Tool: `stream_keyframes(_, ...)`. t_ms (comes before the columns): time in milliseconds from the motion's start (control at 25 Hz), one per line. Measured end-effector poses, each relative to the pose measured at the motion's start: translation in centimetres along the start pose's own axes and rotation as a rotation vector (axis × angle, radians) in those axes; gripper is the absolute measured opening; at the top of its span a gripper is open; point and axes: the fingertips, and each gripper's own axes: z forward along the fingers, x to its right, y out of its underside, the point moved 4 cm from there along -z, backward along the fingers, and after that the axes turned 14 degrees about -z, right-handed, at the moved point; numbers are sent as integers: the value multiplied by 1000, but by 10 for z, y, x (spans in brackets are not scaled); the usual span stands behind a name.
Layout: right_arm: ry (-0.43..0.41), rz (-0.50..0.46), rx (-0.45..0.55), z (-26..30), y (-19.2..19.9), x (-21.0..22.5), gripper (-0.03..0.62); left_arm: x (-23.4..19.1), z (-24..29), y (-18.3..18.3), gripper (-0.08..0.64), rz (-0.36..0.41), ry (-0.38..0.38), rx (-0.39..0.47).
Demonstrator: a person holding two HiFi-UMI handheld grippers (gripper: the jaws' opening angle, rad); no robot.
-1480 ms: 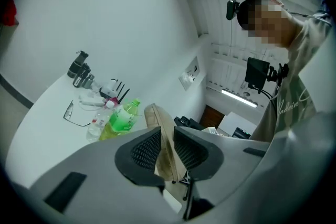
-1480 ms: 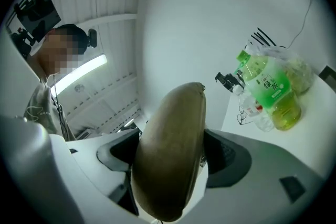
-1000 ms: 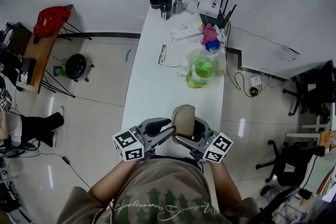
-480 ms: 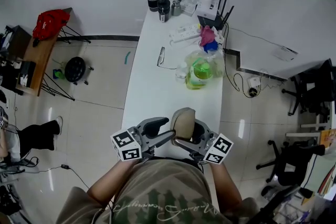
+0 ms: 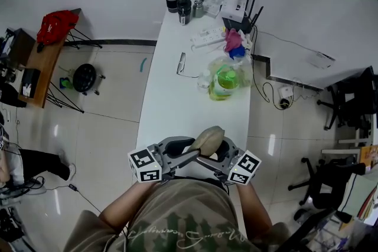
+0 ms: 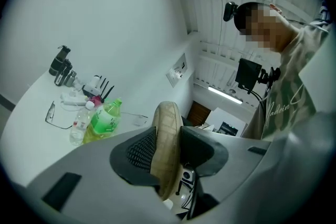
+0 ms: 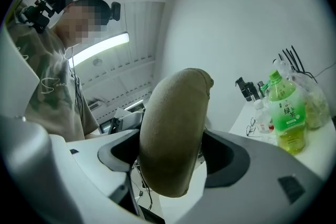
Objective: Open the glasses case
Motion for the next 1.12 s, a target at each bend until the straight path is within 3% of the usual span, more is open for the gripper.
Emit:
stream_keyframes(120,1,30,-19,0,3,2,376,-1,2,0,155,18,-19,-26)
stream_keyframes(280,1,67,2,2,3,2,376,-2,0,-2,153,-14,-14,7)
stream_keyframes(480,52,-5,-14,4,0,2,377,-1,-4,-6,153,42,-45,31)
stream_keyframes(600,43,-48,1,4,-3,-1,377,-4,-6,-10,153,-26,-35,58)
stream_keyframes(760,82,56,107,-7,-12,8,377,-8,-11,-15,153,-79,-42,114)
stream_keyframes(920,241,121,116,-15,-22,22,377,-10,-12,-18,153,-30,-93,124)
stream_keyframes(1120,307,240,144,-3,-30,24,377,-5,-2,-11,153,21,-91,96)
